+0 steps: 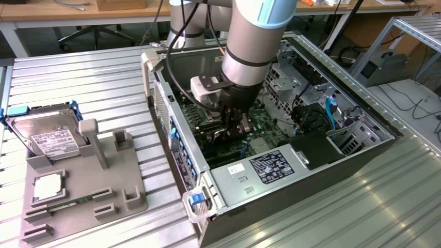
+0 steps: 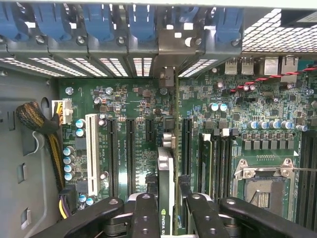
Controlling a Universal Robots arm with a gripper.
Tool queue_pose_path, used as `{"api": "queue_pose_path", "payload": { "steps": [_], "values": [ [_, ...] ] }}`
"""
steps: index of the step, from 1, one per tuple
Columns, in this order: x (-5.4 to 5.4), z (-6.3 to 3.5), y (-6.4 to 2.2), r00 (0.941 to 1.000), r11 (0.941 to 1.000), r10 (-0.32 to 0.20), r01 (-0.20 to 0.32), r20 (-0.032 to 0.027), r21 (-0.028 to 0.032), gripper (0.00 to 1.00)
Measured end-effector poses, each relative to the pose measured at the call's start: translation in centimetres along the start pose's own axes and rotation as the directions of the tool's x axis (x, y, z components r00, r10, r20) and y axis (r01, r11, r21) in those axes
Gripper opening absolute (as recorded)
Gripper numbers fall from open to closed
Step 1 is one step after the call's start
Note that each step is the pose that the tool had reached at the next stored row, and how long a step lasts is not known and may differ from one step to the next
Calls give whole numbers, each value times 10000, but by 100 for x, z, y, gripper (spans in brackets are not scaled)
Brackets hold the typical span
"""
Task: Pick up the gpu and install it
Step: 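Insert the gpu into the slot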
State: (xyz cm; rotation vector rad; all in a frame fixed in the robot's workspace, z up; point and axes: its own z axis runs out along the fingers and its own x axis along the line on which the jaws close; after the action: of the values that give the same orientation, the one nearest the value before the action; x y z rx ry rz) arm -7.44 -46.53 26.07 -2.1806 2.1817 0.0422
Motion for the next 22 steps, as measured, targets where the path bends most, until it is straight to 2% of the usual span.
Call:
{"api": "queue_pose_path", "payload": {
  "steps": [22],
  "values": [
    [-13,0,27,10000,10000,0,0,0,0,27]
  ]
}}
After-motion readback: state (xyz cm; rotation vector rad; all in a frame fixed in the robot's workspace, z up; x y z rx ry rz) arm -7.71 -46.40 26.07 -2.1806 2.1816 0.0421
